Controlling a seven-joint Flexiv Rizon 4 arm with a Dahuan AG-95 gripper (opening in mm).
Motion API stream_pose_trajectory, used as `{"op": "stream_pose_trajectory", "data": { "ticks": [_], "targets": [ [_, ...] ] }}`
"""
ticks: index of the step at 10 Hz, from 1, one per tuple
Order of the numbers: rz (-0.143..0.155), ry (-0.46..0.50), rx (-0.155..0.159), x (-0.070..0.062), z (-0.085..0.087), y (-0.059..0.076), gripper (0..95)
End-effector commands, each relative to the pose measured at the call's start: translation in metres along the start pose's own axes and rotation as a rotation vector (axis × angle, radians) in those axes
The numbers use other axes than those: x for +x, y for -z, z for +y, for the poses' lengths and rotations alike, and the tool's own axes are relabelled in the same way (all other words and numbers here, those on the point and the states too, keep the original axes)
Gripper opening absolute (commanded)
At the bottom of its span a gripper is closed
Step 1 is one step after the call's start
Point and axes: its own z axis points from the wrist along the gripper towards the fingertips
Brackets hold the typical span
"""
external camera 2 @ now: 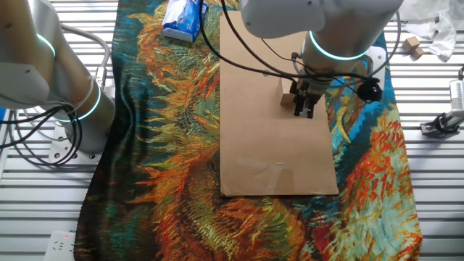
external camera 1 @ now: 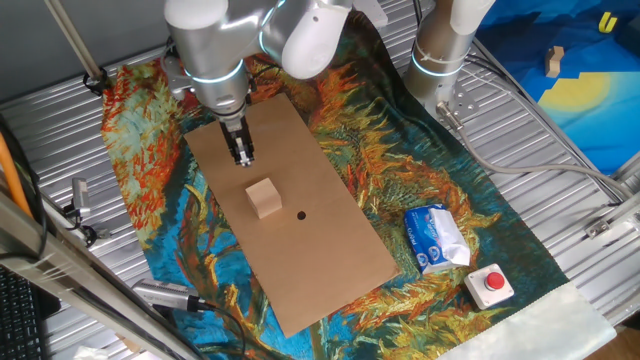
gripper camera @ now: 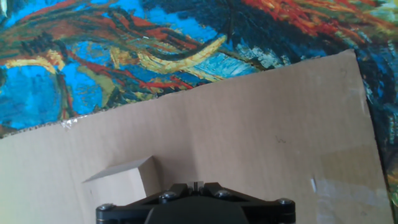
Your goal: Use the gripper to push the small block from left to right
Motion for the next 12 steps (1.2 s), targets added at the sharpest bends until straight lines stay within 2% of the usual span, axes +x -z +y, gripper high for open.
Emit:
{"op": "stream_pose_trajectory", "data": {
  "ticks": [1, 6, 8, 9, 12],
  "targets": [
    [-0.004, -0.002, -0.001, -0.001, 0.000, -0.002, 0.0],
    [-0.009, -0.006, 0.001, -0.008, 0.003, -0.005, 0.0],
    [-0.018, -0.006, -0.008, -0.013, 0.005, -0.012, 0.0],
    [-0.019, -0.023, -0.025, -0.012, 0.008, -0.015, 0.0],
    [-0.023, -0.045, -0.023, -0.010, 0.020, -0.016, 0.0]
  ]
}}
